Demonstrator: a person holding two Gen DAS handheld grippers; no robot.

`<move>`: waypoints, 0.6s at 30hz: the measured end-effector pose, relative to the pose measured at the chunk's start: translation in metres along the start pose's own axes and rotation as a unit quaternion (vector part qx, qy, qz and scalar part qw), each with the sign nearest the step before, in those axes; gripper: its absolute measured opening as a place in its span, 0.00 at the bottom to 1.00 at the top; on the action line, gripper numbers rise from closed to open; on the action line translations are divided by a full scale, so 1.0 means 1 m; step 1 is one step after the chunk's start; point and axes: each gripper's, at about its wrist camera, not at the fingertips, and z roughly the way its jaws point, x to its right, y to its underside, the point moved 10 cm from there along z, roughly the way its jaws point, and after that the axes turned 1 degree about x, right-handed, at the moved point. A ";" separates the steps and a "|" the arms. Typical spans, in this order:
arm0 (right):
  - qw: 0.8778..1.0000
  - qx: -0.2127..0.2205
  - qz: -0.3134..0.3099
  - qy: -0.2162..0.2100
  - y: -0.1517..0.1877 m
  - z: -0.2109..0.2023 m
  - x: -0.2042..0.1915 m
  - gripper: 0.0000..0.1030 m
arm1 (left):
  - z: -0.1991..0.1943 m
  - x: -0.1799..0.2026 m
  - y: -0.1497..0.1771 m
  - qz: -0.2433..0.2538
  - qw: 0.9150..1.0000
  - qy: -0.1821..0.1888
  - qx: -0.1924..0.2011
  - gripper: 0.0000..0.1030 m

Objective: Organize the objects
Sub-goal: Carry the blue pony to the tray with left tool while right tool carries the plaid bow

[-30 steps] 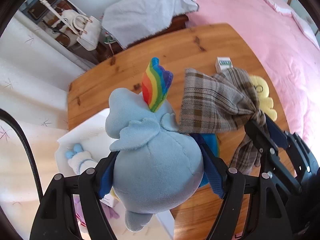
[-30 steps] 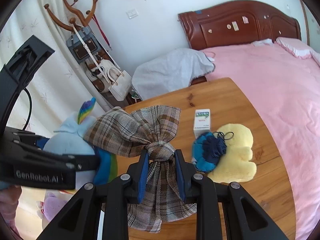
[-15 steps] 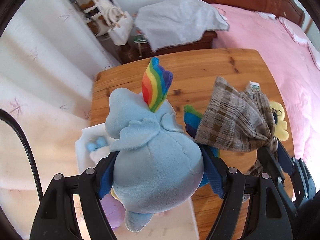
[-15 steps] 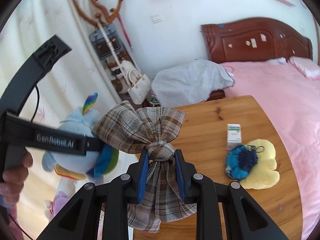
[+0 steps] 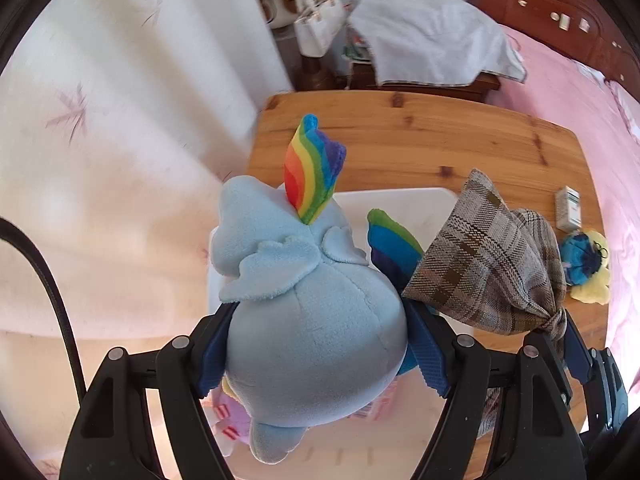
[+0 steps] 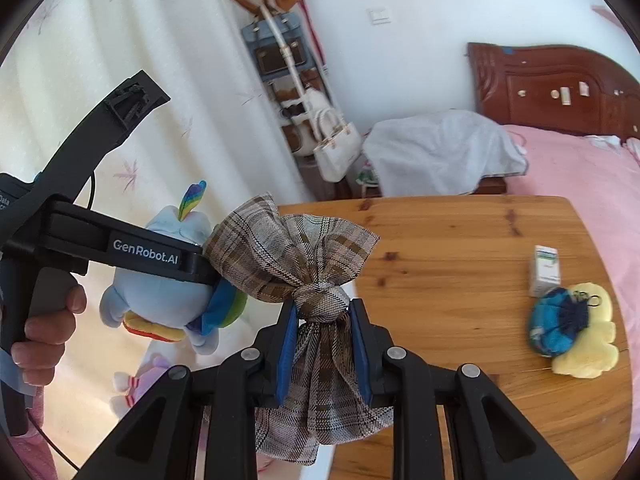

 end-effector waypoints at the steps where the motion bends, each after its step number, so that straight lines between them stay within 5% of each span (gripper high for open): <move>1: 1.000 -0.003 -0.003 -0.003 0.002 0.001 -0.004 0.25 | 0.002 -0.006 0.003 -0.004 1.000 -0.003 -0.003 0.77; 18: 0.997 -0.059 -0.048 -0.020 0.030 0.033 -0.047 0.28 | 0.021 -0.064 0.051 -0.046 0.998 0.007 -0.042 0.77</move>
